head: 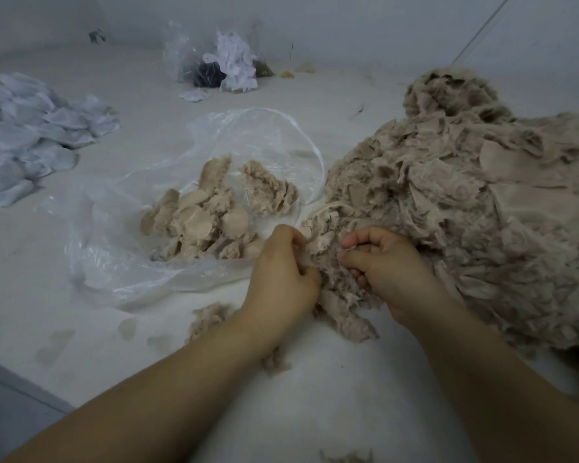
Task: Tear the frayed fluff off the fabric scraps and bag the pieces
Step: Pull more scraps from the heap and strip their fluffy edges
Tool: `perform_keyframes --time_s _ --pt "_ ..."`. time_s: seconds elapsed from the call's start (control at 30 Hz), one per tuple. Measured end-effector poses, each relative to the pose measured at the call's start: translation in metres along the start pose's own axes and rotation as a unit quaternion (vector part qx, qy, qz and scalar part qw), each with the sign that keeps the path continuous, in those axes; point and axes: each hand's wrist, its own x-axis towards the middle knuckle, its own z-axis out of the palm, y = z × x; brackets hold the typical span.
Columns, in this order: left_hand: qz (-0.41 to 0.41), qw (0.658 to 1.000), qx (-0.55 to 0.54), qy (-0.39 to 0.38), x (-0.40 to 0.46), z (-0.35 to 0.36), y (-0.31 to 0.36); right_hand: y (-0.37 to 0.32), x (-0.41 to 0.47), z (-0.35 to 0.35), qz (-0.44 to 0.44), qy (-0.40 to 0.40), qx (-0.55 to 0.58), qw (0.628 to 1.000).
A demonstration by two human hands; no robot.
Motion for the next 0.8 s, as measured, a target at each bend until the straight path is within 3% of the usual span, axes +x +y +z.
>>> perform_keyframes --time_s 0.1,0.23,0.53,0.67,0.8 --pt "0.004 0.998 -0.052 -0.031 -0.021 0.012 0.002 0.001 0.001 0.0 -0.003 0.0 -0.012 1.0" --pt "0.047 0.997 0.016 -0.057 -0.033 -0.002 -0.009 0.002 0.002 0.0 0.001 -0.002 -0.013 1.0" --pt "0.046 0.991 0.116 -0.051 -0.007 -0.024 -0.013 0.002 0.001 0.002 0.005 0.001 -0.017 1.0" --pt "0.031 0.973 0.208 -0.093 0.015 -0.015 -0.003 0.001 -0.001 0.002 0.002 -0.001 -0.012 1.0" --pt "0.013 0.983 0.148 -0.108 0.016 -0.011 0.005 0.0 -0.001 0.003 0.001 0.002 -0.006 1.0"
